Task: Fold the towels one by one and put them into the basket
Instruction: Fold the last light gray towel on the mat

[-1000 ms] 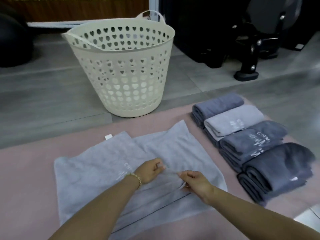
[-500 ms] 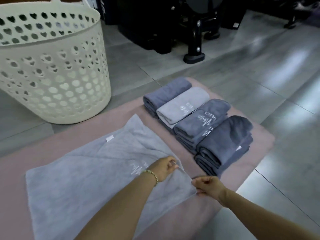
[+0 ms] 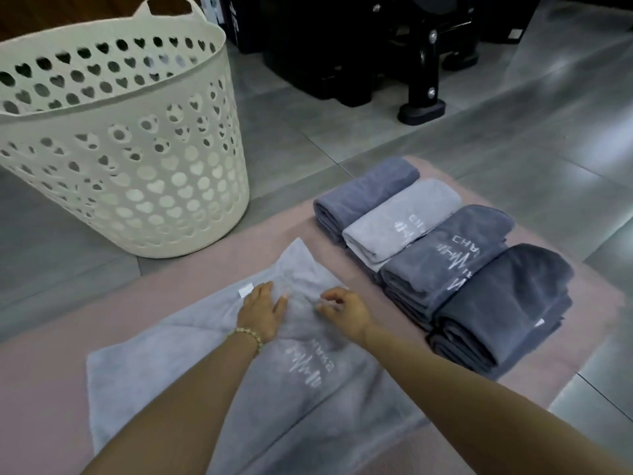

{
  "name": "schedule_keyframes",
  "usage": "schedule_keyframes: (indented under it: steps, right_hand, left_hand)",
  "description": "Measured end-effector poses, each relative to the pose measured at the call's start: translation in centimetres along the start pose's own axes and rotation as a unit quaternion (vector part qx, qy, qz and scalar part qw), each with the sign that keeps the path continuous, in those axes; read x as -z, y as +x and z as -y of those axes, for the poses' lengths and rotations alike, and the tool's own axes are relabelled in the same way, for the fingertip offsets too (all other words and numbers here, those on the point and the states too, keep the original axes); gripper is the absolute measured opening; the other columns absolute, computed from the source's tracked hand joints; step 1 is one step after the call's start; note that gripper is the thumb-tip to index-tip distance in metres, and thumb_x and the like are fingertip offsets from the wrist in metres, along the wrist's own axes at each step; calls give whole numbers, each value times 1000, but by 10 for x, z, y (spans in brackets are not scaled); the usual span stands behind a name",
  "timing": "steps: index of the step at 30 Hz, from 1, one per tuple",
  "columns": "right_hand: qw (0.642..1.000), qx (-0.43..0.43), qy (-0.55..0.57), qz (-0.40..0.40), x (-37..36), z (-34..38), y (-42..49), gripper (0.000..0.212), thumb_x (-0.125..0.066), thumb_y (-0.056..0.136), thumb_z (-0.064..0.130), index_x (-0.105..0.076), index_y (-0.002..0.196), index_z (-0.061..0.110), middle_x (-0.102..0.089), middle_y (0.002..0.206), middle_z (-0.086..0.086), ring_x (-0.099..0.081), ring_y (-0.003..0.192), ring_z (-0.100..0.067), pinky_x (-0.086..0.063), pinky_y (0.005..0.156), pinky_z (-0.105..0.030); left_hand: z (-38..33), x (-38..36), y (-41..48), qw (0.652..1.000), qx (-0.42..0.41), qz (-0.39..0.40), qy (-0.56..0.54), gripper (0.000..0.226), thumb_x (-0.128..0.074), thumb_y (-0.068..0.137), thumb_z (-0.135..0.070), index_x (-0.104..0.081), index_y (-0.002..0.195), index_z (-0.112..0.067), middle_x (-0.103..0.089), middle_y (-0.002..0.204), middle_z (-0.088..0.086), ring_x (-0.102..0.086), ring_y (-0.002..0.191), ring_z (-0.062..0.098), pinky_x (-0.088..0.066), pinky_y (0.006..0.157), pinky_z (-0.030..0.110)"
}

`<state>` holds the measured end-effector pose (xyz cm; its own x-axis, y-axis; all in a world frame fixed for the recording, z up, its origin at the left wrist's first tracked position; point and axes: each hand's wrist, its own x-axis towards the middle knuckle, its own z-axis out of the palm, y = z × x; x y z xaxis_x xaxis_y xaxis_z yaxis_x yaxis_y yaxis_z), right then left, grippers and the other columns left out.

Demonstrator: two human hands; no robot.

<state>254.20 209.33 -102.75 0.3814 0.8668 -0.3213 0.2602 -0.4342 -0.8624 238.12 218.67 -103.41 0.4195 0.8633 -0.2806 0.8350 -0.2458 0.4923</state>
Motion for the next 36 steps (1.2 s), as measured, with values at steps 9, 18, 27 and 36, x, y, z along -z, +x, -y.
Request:
schedule_keyframes:
  steps: [9, 18, 27, 36]
  right_hand:
    - [985, 34, -170, 21, -34, 7, 48, 19, -71, 80, 35, -69, 89, 19, -51, 84, 5, -56, 86, -16, -42, 83, -23]
    - [991, 17, 98, -86, -1, 4, 88, 31, -65, 88, 22, -48, 62, 22, -49, 59, 10, -41, 57, -5, -38, 63, -26]
    - [996, -39, 47, -68, 1, -19, 96, 29, -67, 82, 20, -49, 61, 28, -49, 67, 13, -50, 73, -14, -41, 71, -24]
    - [987, -39, 81, 134, 25, -19, 59, 25, -80, 74, 26, -63, 56, 22, -53, 56, 17, -51, 57, 0, -48, 62, -21]
  left_hand:
    - [28, 23, 43, 998, -7, -16, -60, 27, -65, 86, -35, -54, 70, -16, -50, 64, -3, -45, 67, 12, -44, 70, 30]
    - [-31, 37, 109, 981, -99, -48, -159, 44, -68, 83, -31, -42, 51, -16, -35, 55, 0, -31, 55, 12, -29, 54, 26]
    - [-31, 15, 128, 994, 11, 34, -105, 43, -59, 86, -50, -47, 58, -20, -48, 65, -1, -46, 67, 19, -38, 67, 29]
    - [-53, 48, 91, 961, -59, -109, -246, 46, -55, 94, -23, -28, 58, -17, -25, 57, -1, -25, 51, 7, -26, 49, 18]
